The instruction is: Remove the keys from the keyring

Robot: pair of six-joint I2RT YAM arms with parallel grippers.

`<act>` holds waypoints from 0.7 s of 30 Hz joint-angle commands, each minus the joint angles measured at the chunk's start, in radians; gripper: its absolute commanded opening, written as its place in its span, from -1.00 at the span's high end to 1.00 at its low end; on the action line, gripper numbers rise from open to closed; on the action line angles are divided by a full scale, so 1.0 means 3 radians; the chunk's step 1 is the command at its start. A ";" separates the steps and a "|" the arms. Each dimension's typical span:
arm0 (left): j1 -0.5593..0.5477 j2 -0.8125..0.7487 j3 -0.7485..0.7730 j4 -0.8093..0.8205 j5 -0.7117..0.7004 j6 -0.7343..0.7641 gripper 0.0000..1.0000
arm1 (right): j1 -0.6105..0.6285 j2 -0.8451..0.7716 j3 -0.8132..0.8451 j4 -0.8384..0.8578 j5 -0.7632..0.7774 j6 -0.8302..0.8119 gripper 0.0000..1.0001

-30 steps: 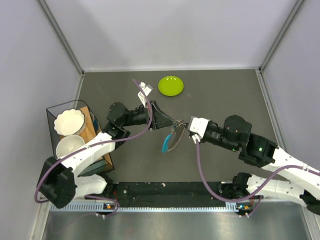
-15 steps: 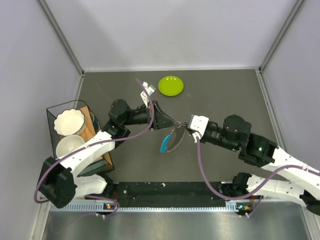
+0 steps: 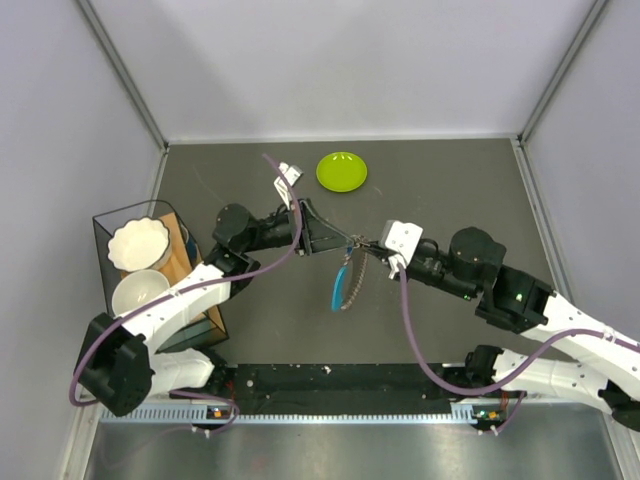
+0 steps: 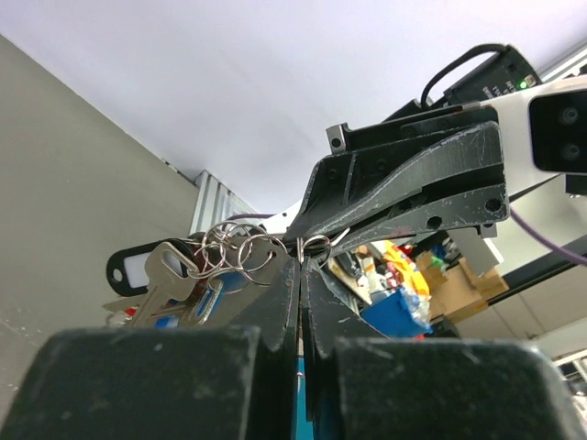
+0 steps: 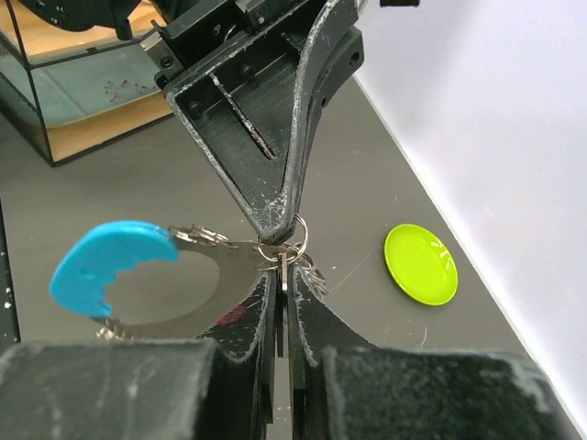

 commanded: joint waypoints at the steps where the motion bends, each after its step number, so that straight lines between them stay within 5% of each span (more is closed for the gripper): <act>1: 0.0005 -0.0060 -0.0055 0.0280 -0.0126 -0.0282 1.00 | -0.0082 -0.0047 0.0152 0.0453 0.0131 0.0085 1.00; 7: 0.0011 -0.0234 -0.0105 0.0111 -0.0422 -0.0155 1.00 | -0.0077 -0.0032 0.0127 0.0540 0.0161 0.0131 1.00; 14: 0.0011 -0.0326 -0.0290 0.0551 -0.0679 -0.0487 1.00 | -0.0077 0.0034 0.0101 0.0643 0.0115 0.0213 1.00; 21: 0.0011 -0.0525 -0.0290 0.0101 -0.0888 -0.0088 1.00 | -0.0082 0.0075 0.0173 0.0750 0.0009 0.0341 1.00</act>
